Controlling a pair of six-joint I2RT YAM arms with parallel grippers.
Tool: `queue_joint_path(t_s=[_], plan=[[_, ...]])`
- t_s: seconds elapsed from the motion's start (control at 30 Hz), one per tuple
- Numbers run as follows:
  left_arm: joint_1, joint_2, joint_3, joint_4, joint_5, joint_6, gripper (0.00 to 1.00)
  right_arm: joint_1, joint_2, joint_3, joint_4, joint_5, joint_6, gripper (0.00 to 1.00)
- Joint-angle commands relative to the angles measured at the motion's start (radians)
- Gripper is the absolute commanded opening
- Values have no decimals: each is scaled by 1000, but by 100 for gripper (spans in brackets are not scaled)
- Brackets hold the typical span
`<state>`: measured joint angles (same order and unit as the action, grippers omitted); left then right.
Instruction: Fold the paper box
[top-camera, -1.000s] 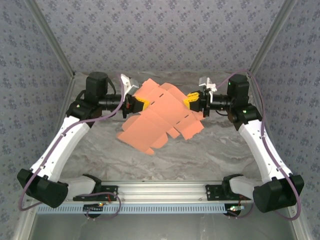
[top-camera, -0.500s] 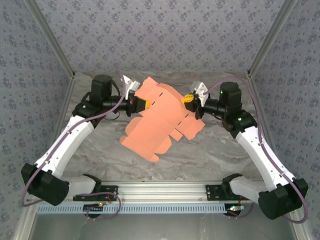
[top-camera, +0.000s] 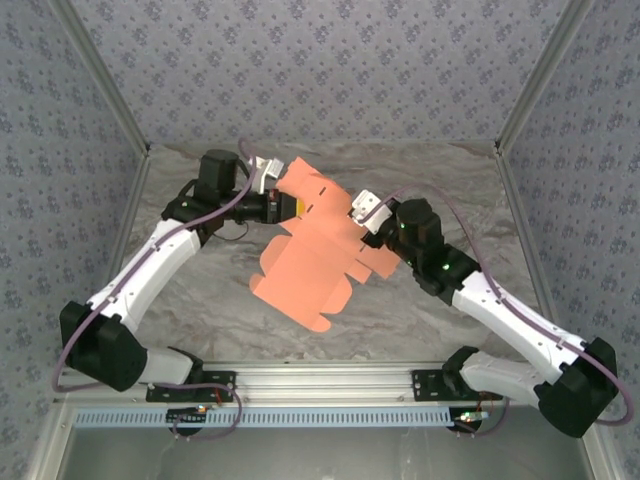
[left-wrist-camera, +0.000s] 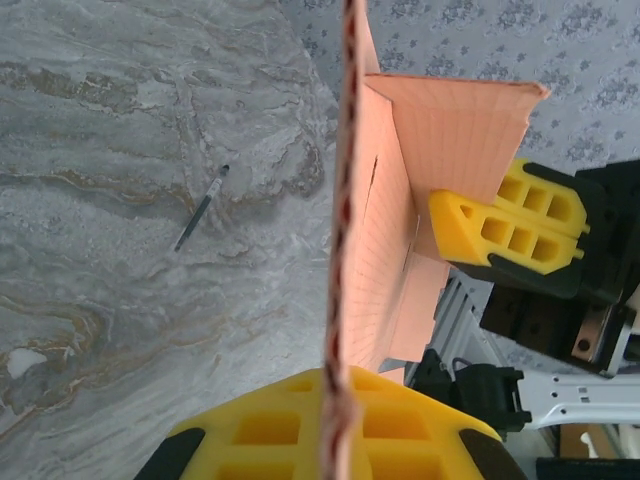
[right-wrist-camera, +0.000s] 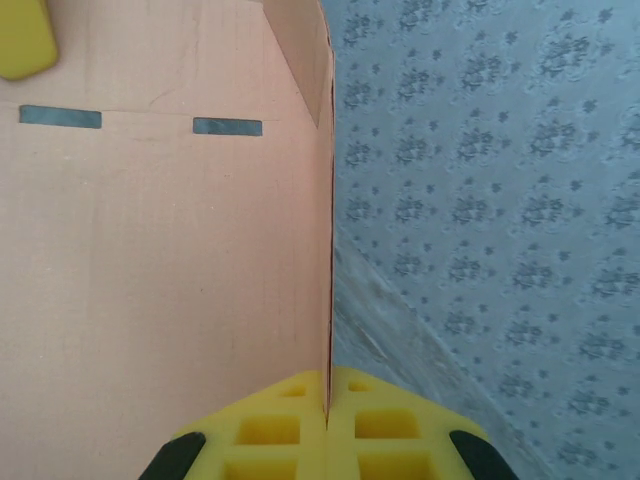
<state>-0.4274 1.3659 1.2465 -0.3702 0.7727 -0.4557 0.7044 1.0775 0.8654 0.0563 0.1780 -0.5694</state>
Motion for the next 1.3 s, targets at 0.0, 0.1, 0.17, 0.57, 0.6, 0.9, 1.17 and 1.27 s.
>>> queue_joint_path(t_s=[0.0,0.1,0.17,0.57,0.6,0.9,1.17,1.27], plan=[[4,9,53,90,-15,-81,0,42,14,-36,82,153,-74,0],[4,22,55,111,-4,-112,0,59,29,-63,119,189,-93,0],[4,29,61,114,4,-126,0,71,40,-79,145,213,-113,0],[13,27,47,38,-42,-25,0,-11,37,-60,4,22,2,0],[17,24,41,26,-50,1,0,-42,23,-47,-38,-59,39,0],[27,24,21,-26,-56,101,0,-230,14,42,-227,-499,229,0],[26,19,25,-26,-35,96,0,-267,33,61,-248,-544,260,3],[27,15,22,-36,-36,110,0,-302,49,84,-259,-613,289,5]])
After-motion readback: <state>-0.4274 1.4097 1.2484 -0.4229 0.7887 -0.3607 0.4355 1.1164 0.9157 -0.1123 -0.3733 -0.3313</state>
